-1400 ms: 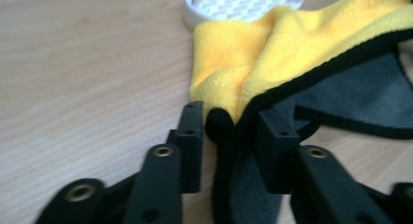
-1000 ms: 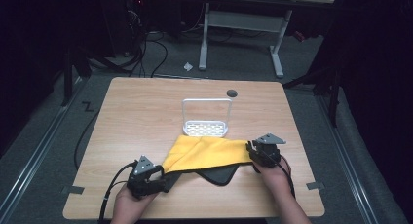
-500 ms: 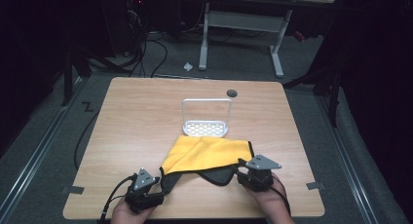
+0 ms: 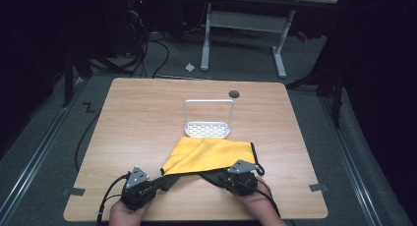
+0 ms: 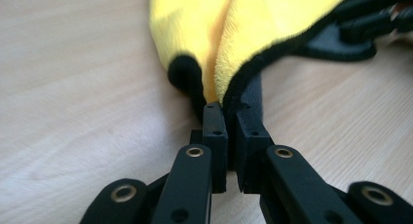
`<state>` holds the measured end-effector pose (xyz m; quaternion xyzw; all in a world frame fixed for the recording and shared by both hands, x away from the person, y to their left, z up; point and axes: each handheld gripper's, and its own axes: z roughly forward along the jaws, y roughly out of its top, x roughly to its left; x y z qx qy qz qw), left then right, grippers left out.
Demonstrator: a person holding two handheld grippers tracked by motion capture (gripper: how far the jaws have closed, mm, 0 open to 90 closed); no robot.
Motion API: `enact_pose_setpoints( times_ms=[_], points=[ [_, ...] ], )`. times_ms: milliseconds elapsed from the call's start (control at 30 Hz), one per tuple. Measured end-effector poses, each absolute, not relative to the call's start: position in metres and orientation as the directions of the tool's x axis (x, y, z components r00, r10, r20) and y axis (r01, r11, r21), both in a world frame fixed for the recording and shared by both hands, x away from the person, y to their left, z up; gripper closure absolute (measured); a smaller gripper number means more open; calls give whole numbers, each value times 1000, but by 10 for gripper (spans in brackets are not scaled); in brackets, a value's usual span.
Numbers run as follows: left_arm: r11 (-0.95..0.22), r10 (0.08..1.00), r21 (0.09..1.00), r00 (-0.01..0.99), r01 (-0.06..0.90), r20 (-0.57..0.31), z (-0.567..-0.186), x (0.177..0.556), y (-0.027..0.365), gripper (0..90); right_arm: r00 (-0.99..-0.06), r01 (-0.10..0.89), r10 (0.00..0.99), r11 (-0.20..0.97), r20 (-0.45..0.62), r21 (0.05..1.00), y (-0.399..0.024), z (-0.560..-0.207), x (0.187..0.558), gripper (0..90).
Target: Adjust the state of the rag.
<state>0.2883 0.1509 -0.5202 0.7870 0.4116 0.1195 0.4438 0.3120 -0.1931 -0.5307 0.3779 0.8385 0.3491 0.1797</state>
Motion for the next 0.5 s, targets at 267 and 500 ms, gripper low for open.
enact_pose_setpoints(
  times_ms=[267,500],
  points=[
    [-155,777,854,595,496,-205,-500,285,175,848,-671,508,739,512,-55,693,-218,-527,290,865],
    [-113,800,872,563,477,-205,-488,295,194,848,-619,547,783,483,-58,684,-253,-525,281,868]
  ],
)
